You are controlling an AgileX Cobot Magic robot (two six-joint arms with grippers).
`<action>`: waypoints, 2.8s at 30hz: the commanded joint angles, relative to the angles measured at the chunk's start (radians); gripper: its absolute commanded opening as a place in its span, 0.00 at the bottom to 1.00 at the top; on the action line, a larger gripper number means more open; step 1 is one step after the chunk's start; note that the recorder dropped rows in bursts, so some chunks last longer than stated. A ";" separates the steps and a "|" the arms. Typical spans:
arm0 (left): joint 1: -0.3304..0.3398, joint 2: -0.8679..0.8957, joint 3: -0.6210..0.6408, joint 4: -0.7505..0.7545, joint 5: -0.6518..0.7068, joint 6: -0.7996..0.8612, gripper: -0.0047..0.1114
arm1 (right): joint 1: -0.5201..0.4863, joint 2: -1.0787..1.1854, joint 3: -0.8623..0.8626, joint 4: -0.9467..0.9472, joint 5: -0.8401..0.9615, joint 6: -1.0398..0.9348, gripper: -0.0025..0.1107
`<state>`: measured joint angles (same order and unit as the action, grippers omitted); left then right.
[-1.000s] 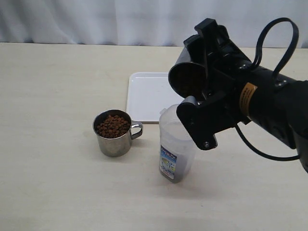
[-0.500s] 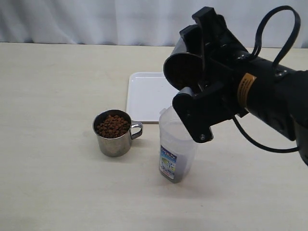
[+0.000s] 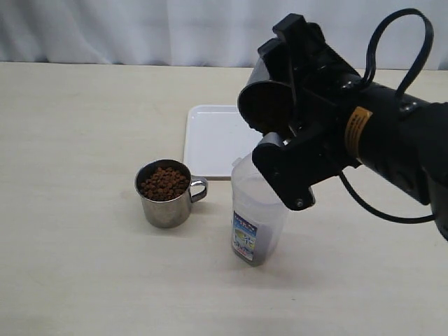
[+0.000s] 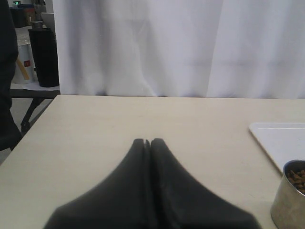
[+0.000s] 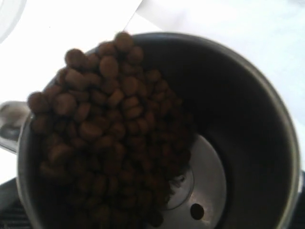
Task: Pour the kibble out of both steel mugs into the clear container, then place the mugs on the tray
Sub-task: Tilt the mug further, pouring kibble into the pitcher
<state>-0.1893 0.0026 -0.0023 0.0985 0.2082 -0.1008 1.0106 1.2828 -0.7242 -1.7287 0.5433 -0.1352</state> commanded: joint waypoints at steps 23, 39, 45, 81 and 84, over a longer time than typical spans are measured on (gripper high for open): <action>-0.006 -0.003 0.002 -0.003 -0.012 0.005 0.04 | 0.004 -0.004 -0.008 -0.016 -0.001 -0.107 0.06; -0.006 -0.003 0.002 -0.006 -0.012 0.005 0.04 | 0.004 -0.004 -0.008 -0.016 -0.005 -0.141 0.06; -0.006 -0.003 0.002 -0.006 -0.012 0.005 0.04 | 0.004 -0.004 -0.008 -0.016 0.011 -0.137 0.06; -0.006 -0.003 0.002 -0.004 -0.012 0.005 0.04 | 0.085 -0.004 -0.006 -0.016 0.154 -0.194 0.06; -0.006 -0.003 0.002 -0.004 -0.012 0.005 0.04 | 0.085 -0.004 -0.006 -0.016 0.154 -0.215 0.06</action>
<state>-0.1893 0.0026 -0.0023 0.0985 0.2082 -0.1008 1.0925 1.2828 -0.7242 -1.7311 0.6789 -0.3244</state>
